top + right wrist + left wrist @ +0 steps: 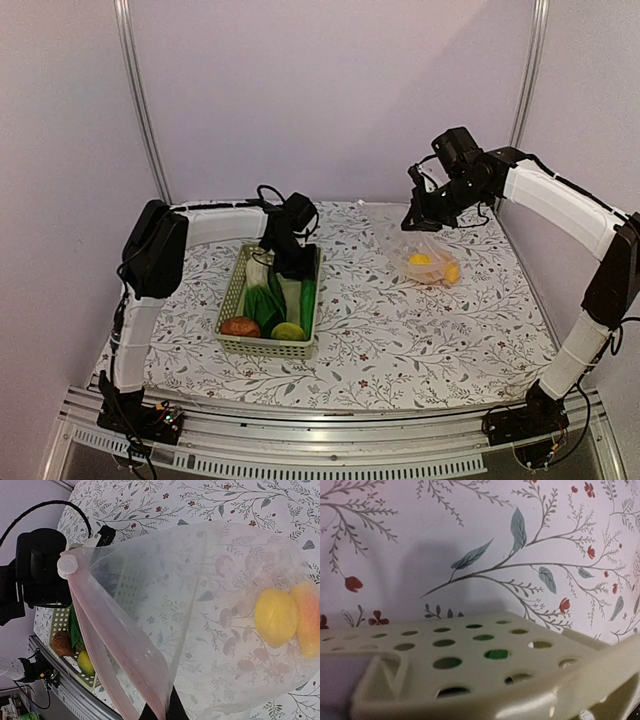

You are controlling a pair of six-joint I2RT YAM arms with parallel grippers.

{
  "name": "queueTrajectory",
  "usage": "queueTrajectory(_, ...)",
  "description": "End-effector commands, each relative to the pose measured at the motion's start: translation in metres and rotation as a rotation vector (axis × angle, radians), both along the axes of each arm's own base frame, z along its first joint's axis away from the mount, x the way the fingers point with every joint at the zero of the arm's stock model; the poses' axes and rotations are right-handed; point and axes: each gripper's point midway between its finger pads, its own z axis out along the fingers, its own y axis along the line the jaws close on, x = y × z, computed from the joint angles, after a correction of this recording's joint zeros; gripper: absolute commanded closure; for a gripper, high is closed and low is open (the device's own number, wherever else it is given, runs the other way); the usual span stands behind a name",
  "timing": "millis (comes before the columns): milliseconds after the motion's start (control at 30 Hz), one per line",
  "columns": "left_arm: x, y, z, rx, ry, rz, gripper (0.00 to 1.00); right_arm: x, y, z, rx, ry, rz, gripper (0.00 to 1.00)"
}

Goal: Place the food in the zip-top bag and seal the zipper
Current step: Pick up the fake vegetable from the bin, then place the fake vegetable in the zipper food storage bag.

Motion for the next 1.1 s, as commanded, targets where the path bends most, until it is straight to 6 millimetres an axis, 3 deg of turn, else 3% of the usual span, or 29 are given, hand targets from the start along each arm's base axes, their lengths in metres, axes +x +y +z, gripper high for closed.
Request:
queueTrajectory(0, 0.005, 0.017, 0.036, -0.008, -0.055, 0.029, 0.80, -0.004, 0.007, 0.010, 0.040, -0.019, 0.017, 1.00)
queueTrajectory(200, 0.012, 0.019, 0.113, -0.104, -0.216, 0.039, 0.83, -0.002, 0.012, 0.017, 0.031, -0.037, 0.038, 1.00)
queueTrajectory(467, 0.013, 0.024, 0.234, -0.286, -0.521, 0.045, 0.90, 0.000, 0.025, 0.026, 0.033, -0.046, 0.071, 1.00)
queueTrajectory(567, 0.009, 0.026, 0.290, -0.375, -0.686, 0.031, 0.91, -0.002, 0.034, 0.029, 0.038, -0.046, 0.088, 0.99)
queueTrajectory(700, -0.014, 0.027, 0.371, -0.503, -0.937, -0.027, 0.94, -0.007, 0.044, 0.035, 0.045, -0.047, 0.111, 1.00)
queueTrajectory(833, -0.044, 0.019, 0.440, -0.608, -1.151, -0.087, 0.98, -0.012, 0.051, 0.044, 0.061, -0.052, 0.125, 0.99)
queueTrajectory(1067, -0.085, -0.011, 0.501, -0.734, -1.360, -0.166, 0.99, -0.024, 0.068, 0.060, 0.122, -0.039, 0.151, 1.00)
